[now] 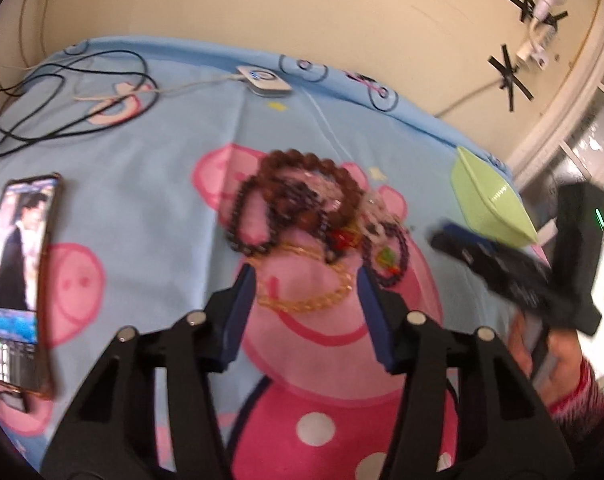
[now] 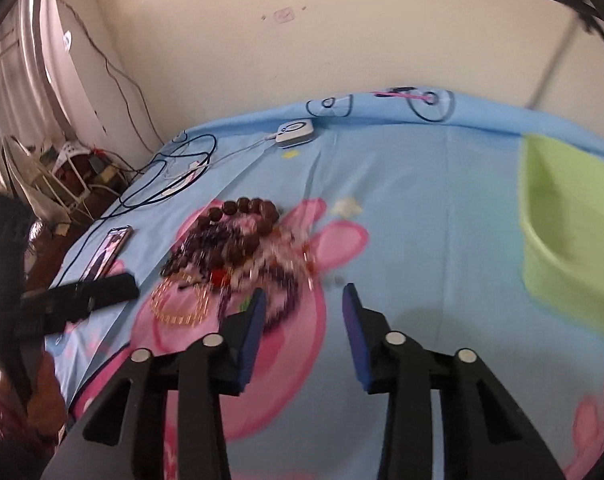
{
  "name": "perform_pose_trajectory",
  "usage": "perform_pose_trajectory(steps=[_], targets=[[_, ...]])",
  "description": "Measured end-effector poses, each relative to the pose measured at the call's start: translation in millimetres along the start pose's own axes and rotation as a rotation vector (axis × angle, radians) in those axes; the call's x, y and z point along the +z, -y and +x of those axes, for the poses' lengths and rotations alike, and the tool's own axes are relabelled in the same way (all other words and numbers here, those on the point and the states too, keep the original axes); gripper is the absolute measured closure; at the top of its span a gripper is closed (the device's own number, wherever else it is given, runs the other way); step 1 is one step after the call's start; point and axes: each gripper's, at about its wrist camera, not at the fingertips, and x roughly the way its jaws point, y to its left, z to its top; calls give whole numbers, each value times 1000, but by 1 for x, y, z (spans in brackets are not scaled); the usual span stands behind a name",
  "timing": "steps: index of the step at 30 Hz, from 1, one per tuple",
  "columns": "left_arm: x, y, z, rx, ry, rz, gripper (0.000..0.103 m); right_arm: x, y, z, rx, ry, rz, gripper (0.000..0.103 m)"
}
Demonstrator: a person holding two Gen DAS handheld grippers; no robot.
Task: Organize jewelry
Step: 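Move the right tool toward the jewelry pile, then grasp the clear bead strand with the right tool and lift it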
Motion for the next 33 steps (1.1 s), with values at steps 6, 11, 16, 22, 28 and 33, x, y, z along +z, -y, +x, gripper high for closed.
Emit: perform_pose_trajectory(steps=[6,11,16,22,28,33], targets=[[-4,10,2,-20,-7,30,53,23,-11,46,56,-114,-85,103],[-1,20,3,-13,-2,67,53,30,12,21,80,-65,6,103],[13,46,15,-3,-3,166,52,44,21,-30,95,34,29,103],[10,63,15,-29,-3,189,52,40,19,0,114,-69,22,103],[-12,34,25,6,-46,132,42,26,28,29,223,-165,137,103],[-14,26,27,1,-13,122,41,27,25,28,161,-163,117,97]])
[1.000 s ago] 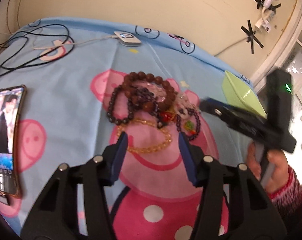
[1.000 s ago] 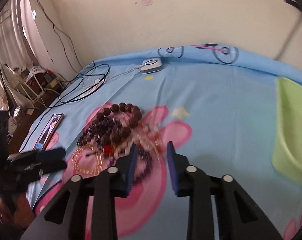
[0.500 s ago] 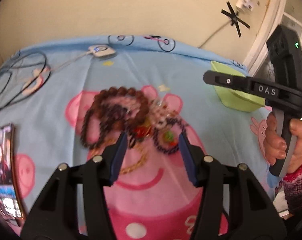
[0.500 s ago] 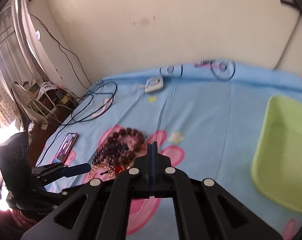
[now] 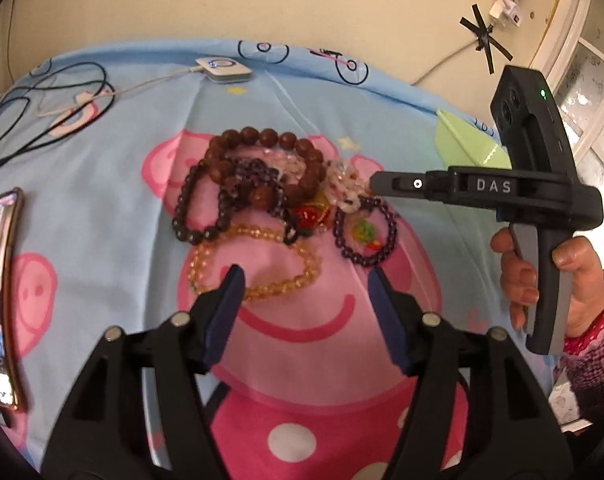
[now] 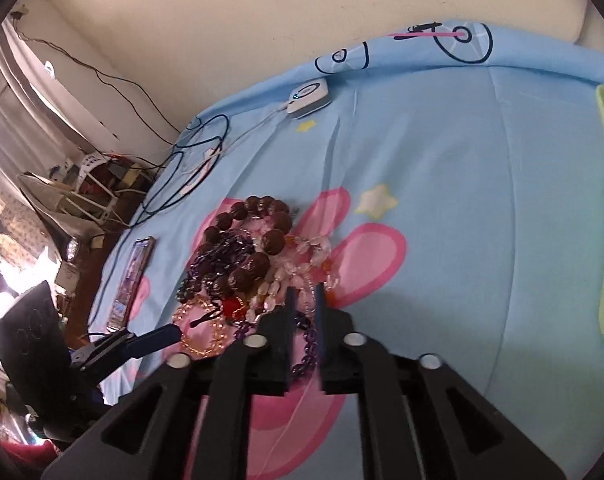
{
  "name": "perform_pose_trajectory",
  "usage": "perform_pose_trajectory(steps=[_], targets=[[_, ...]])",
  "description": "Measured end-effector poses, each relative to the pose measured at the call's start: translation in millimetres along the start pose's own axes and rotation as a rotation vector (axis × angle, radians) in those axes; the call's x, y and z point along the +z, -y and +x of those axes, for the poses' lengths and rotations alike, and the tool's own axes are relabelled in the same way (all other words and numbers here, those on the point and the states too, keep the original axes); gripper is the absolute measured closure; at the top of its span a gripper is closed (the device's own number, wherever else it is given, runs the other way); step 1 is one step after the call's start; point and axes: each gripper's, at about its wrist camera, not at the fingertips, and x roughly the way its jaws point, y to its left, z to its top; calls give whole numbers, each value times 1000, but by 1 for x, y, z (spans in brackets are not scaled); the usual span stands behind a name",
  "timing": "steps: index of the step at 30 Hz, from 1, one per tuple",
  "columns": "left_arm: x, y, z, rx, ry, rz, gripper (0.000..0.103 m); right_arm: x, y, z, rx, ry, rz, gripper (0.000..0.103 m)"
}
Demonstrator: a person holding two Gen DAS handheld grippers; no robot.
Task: Organize jewelry
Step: 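Grasp the clear bead strand with the right tool and lift it, then carry the strand into the green basket and open the right tool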
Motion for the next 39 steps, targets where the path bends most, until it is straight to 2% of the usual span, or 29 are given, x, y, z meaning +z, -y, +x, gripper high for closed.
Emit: perform_pose_trajectory(steps=[1,2,3,6,7,9,11,13,14,16,18,22,26,31,34,36,37,38,39], targets=[[-1,2,1,10,8,13,39,1,-4,1,-16,1,-21,87],[0,4,2,14,9,20,37,0,-8,2,-29,-5,-48,66],[0,5,3,7,3,26,37,0,-9,4,-41,-10,-66,61],[0,-1,2,-24,10,-3,37,2,-15,5,-132,12,-123,61],[0,-5,0,-39,17,-24,37,4,-18,3,-139,26,-137,62],[0,-14,-5,-53,40,-71,37,8,-27,-1,-141,49,-173,77],[0,-21,-8,-69,61,-107,37,11,-36,3,-159,48,-217,84],[0,-23,-11,-76,74,-122,37,11,-44,20,-158,-15,-266,92],[0,-23,-11,-78,76,-123,37,8,-46,33,-176,-54,-299,103],[0,-22,-12,-77,79,-116,37,7,-48,36,-215,-30,-348,103],[0,-20,-15,-74,92,-106,37,13,-41,26,-186,-5,-294,103],[0,-15,-17,-88,96,-84,37,19,-45,-15,-162,89,-279,103],[6,4,-17,-83,89,-11,34,23,-58,-54,-160,178,-301,103],[34,42,-24,-99,144,109,26,27,-68,-104,-130,276,-302,103],[50,65,-18,-65,175,192,26,27,-70,-133,-123,338,-300,103],[62,78,-4,-52,164,224,26,26,-73,-152,-123,377,-303,103],[68,82,5,-58,144,227,35,26,-73,-162,-124,396,-305,103],[75,86,13,-68,120,226,60,27,-74,-172,-125,413,-305,103],[84,90,23,-80,85,223,72,28,-72,-177,-128,425,-304,103]])
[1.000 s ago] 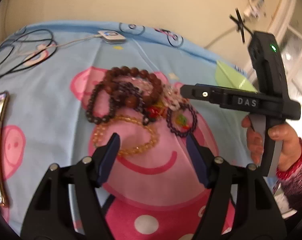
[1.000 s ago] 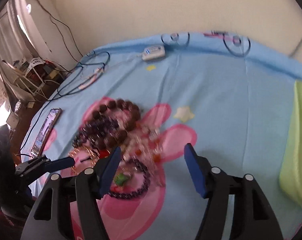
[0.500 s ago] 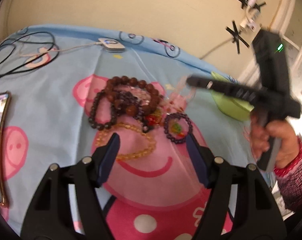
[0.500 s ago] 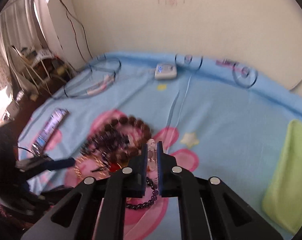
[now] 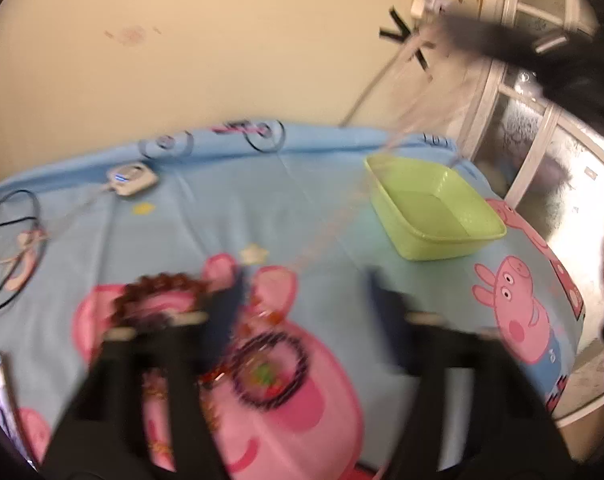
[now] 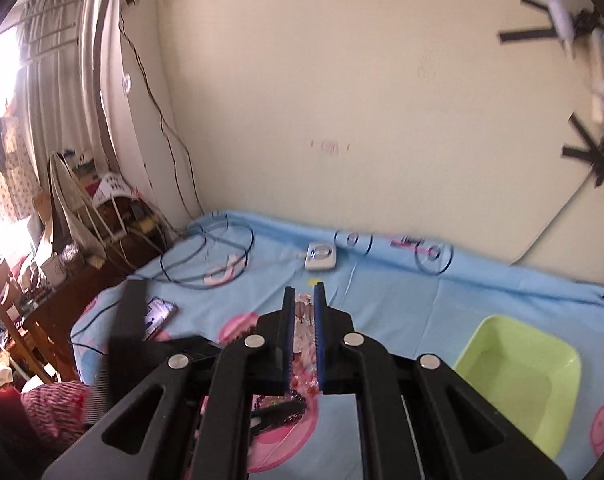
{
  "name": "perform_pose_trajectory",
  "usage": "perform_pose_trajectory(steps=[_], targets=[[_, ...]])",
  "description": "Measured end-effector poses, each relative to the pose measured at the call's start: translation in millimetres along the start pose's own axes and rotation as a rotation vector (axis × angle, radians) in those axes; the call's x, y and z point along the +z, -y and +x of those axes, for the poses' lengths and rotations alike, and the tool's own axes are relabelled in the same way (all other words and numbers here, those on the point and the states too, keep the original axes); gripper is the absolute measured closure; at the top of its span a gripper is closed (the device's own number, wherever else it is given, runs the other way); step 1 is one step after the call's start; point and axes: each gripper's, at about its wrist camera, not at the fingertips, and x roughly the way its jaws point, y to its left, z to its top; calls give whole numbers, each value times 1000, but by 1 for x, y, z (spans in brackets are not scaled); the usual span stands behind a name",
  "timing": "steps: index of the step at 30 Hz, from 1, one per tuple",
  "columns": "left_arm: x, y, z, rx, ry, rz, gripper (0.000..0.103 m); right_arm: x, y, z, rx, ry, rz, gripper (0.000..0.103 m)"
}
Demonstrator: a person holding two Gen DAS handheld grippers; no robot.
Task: Organize jewelry
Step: 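Carry the strand into the green basket and open the right tool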
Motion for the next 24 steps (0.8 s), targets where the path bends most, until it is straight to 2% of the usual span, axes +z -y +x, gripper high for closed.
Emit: perform_pose_trajectory(steps=[1,2,6,10,15,18,22,23,24], targets=[[10,1,8,-24,-19,-11,89,3,3,-7,-9,14,3,103],[21,2,13,-48,-23,-20,99,8,8,-17,-21,34,8,103],[68,19,10,-111,15,-22,99,24,27,-50,-75,105,23,103],[121,50,-3,-164,73,31,99,41,50,-79,-126,178,41,103],[167,98,2,-232,72,86,99,40,91,-103,-188,230,100,103],[175,122,24,-263,27,102,99,19,115,-99,-211,210,157,103],[160,138,72,-260,-71,97,98,-26,151,-70,-251,124,235,103],[155,140,84,-245,-103,100,89,-40,160,-56,-269,85,259,103],[146,143,104,-202,-175,106,80,-53,168,-44,-271,46,287,103]])
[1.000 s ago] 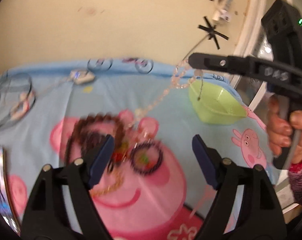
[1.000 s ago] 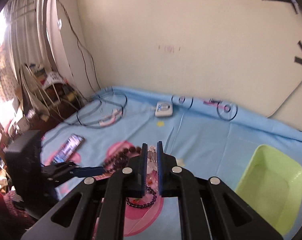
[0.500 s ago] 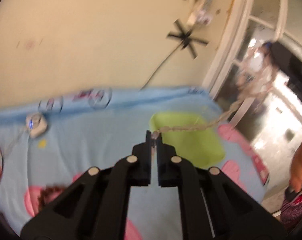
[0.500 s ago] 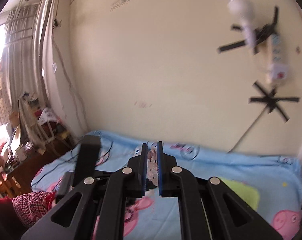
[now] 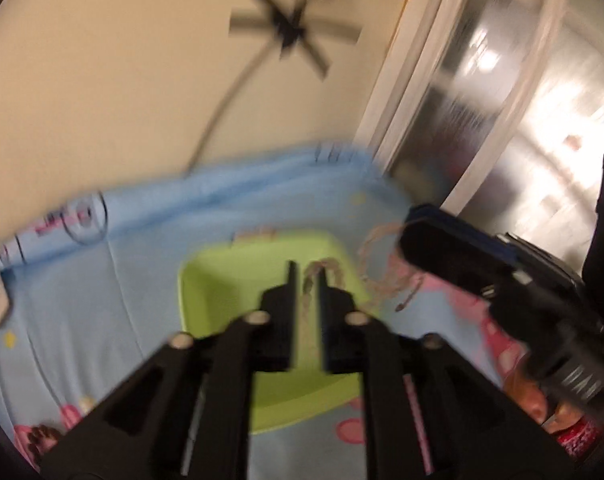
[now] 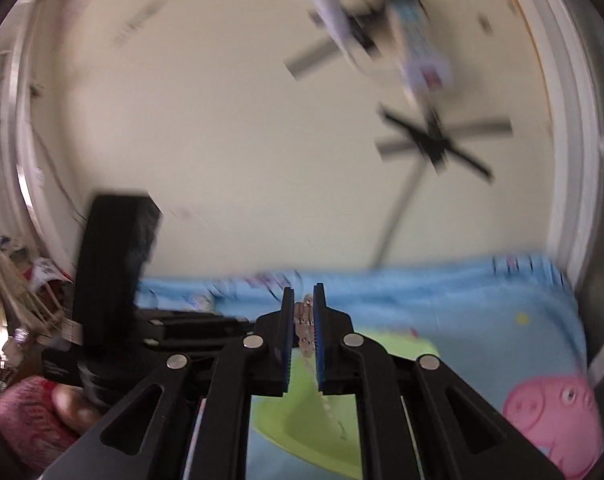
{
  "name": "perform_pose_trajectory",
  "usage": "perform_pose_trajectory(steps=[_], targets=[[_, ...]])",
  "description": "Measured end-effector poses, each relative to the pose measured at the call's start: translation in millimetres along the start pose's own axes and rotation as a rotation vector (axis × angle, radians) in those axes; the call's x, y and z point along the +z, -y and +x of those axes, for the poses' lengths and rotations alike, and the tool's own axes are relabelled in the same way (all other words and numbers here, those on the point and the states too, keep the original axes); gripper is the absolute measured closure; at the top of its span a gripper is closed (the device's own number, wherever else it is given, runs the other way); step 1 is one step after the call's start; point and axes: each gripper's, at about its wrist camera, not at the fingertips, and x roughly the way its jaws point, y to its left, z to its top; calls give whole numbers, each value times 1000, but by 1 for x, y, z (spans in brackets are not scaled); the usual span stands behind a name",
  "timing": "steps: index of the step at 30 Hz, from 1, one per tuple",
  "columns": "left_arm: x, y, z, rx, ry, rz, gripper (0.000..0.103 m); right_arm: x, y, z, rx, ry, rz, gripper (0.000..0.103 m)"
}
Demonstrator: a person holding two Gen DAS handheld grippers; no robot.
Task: Organize jewelry
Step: 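Carry the strand into the green basket and open the right tool, then grasp the purple bead strand with the right tool and lift it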
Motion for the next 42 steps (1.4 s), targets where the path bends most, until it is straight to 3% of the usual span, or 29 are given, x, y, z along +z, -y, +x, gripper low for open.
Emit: perform_pose_trajectory(steps=[1,2,5,8,12,13,14,15,16,17,19,21,24,30,42], targets=[[-5,-4,13,42,-46,-10,73,-8,6,8,-1,-28,27,103],[-9,-8,19,55,-76,-21,73,-15,14,18,0,-65,61,103],[-16,-21,0,45,-53,-44,73,-27,22,28,35,-116,137,103],[-23,-36,-47,44,33,-62,73,-22,9,8,63,-47,131,103],[-52,-75,-140,69,212,-115,73,-10,-33,-40,124,136,48,99],[-65,-85,-158,100,249,-129,73,-14,-42,-47,173,164,41,89],[-85,-100,-179,154,286,-152,73,-21,-50,-51,234,179,62,55],[-101,-111,-192,197,302,-174,73,-29,-55,-48,282,171,103,31],[-122,-125,-204,251,310,-206,73,-36,-60,-41,337,131,129,31],[-132,-134,-209,280,310,-225,73,-45,-68,-25,398,33,142,31],[-167,-153,-219,349,292,-285,73,-66,-81,-1,410,-66,166,41],[-203,-169,-222,382,257,-342,73,-88,-97,20,372,-136,141,74],[-238,-180,-213,387,217,-397,73,-123,-120,49,392,-256,142,92],[-283,-190,-195,333,145,-451,73,-159,-177,70,377,-372,-7,93],[-289,-199,-179,277,132,-462,73,-148,-218,99,362,-417,-108,93]])
